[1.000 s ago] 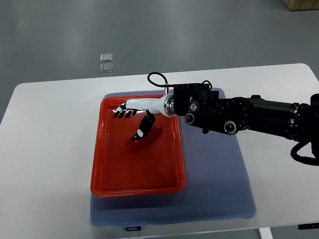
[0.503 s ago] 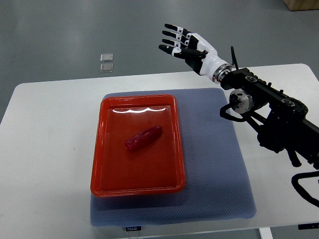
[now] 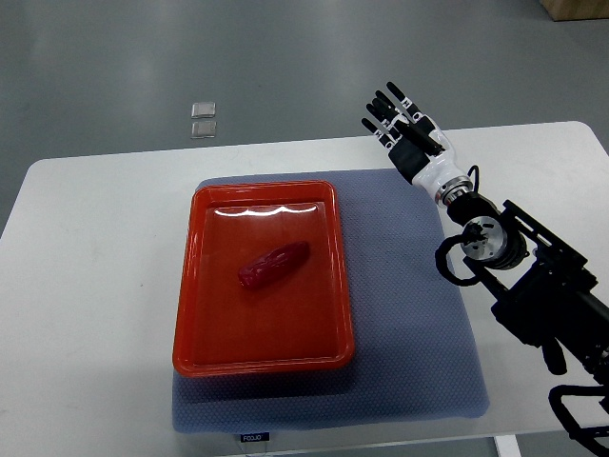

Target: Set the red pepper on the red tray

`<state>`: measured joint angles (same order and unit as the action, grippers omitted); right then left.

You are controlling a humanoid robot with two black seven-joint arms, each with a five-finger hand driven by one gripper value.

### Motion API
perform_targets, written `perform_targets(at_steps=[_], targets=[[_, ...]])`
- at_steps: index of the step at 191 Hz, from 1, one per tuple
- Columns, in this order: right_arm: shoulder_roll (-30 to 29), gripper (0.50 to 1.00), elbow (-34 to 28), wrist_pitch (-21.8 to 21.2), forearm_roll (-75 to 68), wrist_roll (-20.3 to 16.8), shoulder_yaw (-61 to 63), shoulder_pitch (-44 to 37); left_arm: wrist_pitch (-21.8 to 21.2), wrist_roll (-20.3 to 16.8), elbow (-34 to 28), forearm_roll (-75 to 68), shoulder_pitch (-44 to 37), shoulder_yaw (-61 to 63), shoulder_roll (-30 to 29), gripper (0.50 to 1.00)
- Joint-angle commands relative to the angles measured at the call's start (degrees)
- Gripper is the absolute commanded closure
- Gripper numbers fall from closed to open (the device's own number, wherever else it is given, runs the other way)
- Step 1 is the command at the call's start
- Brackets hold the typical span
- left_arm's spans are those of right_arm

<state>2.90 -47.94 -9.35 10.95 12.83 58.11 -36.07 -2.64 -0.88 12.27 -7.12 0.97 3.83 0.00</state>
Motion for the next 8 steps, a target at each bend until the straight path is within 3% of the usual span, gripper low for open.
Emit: perform_targets(at_steps=[1,8], targets=[[0.00,0.587,0.39,0.04,0.03,0.09,-0.02,0.04,0.00,0.00,0.04,0.00,0.00,0.03,0.00,0.500],[-0.09,0.587,0.66,-0.05,0.03,0.09,-0.01,0.04,0.00,0.00,0.04,0.00,0.00,0.03,0.00,0.500]])
